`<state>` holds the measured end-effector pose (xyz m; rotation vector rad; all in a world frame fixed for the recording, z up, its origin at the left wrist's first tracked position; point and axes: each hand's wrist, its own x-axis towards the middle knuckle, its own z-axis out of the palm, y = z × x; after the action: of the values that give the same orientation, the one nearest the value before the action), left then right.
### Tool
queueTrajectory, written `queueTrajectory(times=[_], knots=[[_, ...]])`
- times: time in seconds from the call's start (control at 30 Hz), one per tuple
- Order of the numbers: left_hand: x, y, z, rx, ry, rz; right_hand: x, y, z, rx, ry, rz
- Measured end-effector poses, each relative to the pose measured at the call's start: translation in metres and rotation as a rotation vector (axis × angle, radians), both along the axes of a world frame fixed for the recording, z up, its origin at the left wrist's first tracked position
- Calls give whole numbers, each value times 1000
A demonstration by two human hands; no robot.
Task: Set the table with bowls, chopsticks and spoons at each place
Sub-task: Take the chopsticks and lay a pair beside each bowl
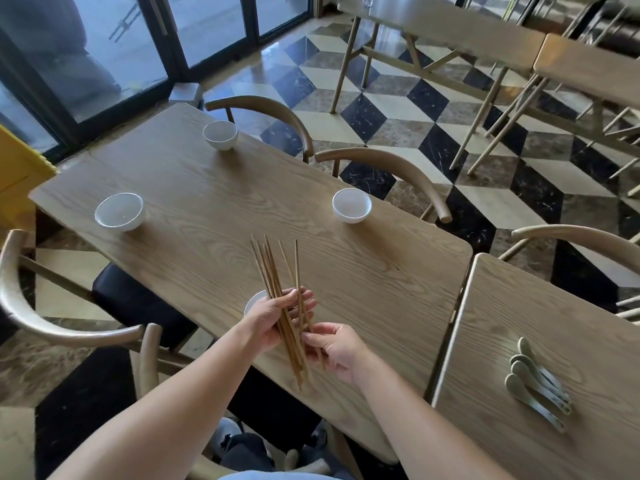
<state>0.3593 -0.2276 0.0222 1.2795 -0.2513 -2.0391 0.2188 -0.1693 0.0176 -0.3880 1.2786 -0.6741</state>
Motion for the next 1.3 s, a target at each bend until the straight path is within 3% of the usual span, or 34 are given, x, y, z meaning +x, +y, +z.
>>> queueTrajectory(times=[0.43,0.7,1.3], knots=[[-1,7,-1,-58,-146,-77,6,12,7,-107,105,177],[-6,7,-2,-68,-151,68,1,20,7,-119,173,331],[-10,11,2,16,-108,7,-12,18,2,-92,159,244]])
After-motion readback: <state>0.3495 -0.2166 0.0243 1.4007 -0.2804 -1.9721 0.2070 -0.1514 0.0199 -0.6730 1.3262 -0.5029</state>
